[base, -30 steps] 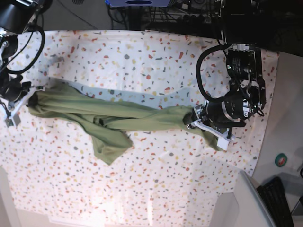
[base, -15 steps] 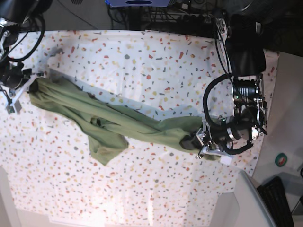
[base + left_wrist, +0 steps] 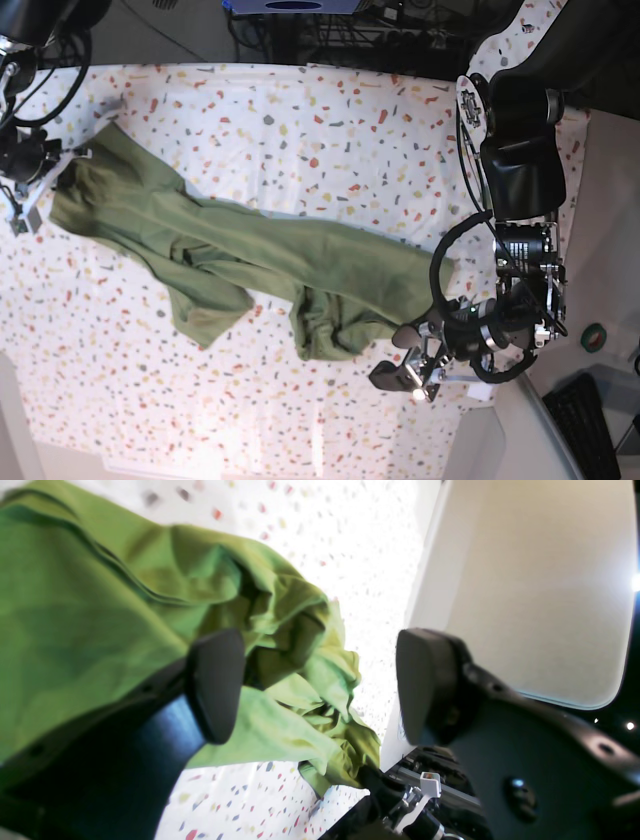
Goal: Layout the t-shirt on the table in an organized manner, then fold the t-shirt properly
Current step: 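Lift the shirt with both grippers and swing it across the cloth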
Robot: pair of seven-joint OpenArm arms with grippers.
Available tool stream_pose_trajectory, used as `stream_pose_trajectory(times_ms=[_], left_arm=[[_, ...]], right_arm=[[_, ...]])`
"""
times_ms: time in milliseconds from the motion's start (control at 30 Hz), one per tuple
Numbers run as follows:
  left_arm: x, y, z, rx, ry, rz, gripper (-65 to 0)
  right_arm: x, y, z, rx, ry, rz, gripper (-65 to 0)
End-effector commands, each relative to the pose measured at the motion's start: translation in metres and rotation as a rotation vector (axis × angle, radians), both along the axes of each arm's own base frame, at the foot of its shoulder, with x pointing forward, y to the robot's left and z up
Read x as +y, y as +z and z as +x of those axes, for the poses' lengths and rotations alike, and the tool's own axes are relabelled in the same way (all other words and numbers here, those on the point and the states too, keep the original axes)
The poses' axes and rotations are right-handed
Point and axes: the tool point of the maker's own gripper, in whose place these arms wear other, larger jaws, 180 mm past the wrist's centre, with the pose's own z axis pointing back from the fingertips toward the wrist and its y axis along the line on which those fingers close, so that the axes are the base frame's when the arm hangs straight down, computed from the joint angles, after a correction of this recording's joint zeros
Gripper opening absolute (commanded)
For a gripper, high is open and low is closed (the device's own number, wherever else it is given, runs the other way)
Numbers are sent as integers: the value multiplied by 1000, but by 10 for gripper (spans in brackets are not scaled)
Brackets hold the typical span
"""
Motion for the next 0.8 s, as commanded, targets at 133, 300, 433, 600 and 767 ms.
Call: stream_pose_trajectory(times_ms=[133, 300, 433, 600, 767], left_arm=[[9, 3, -8, -45, 12, 47, -194], [2, -41, -28, -98, -67, 443, -196], [5, -79, -46, -89, -67, 554, -196], [39, -140, -77, 37, -105, 733, -196], [65, -155, -113, 72, -144, 838, -196]], right_arm=[[-6, 12, 12, -48, -3, -14, -650], [-6, 14, 15, -57, -3, -12, -650], [-5, 15, 18, -63, -1, -13, -650], [-5, 13, 14, -52, -2, -11, -650], [-2, 7, 5, -36, -5, -3, -650]])
